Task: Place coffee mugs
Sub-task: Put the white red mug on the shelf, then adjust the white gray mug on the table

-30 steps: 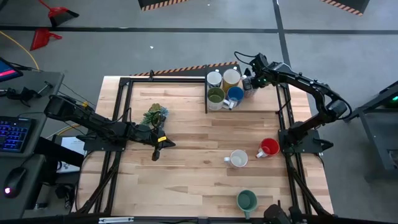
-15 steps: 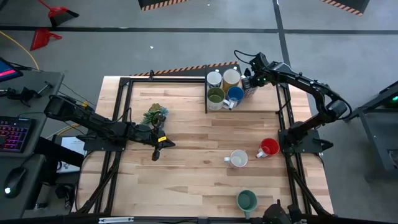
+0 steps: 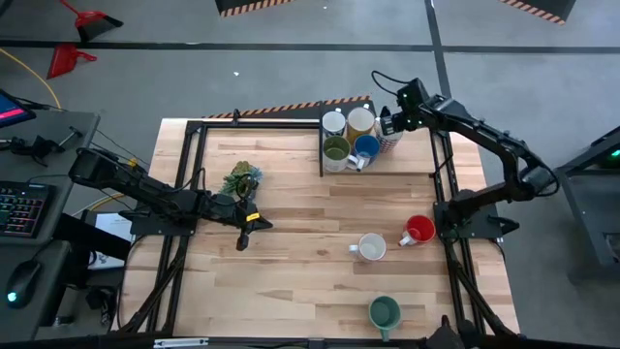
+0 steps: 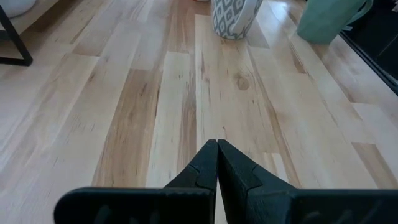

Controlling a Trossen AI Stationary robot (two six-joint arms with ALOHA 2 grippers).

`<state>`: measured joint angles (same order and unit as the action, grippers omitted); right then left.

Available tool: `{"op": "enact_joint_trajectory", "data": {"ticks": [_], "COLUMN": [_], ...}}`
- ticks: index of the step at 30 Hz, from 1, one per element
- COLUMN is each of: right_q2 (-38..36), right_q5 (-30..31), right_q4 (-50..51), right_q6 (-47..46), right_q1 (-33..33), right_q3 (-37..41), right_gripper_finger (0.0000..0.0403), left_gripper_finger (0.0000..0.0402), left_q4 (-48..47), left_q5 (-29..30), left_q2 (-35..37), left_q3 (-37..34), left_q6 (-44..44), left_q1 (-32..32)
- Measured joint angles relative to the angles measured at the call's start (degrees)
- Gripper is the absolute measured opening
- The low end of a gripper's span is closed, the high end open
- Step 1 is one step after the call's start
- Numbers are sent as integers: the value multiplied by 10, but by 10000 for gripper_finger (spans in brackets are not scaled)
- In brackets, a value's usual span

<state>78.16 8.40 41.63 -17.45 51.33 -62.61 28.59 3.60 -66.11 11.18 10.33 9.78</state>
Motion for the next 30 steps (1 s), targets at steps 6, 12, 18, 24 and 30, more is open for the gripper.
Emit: {"op": "enact_joint_trajectory", "data": {"ticks": [6, 12, 18, 24, 30], "right_q2": [-53, -108, -178, -236, -270], "right_q5": [-6, -90, -135, -146, -138], "right_q4": [21, 109, 177, 256, 346], "right_q6": [15, 34, 44, 25, 4], "right_q1": [0, -14, -84, -184, -255], "right_q3": [0, 0, 0, 0, 17], "right_gripper_finger": [90, 90, 90, 90, 89], "left_gripper_finger": [0, 0, 0, 0, 0], "left_q4": [-5, -5, -5, -5, -3], "left_q5": [0, 0, 0, 0, 0], "left_q2": [0, 0, 0, 0, 0], "left_q3": [0, 0, 0, 0, 0], "left_q6": [0, 0, 0, 1, 8], "left_q1": [0, 0, 0, 0, 0]}}
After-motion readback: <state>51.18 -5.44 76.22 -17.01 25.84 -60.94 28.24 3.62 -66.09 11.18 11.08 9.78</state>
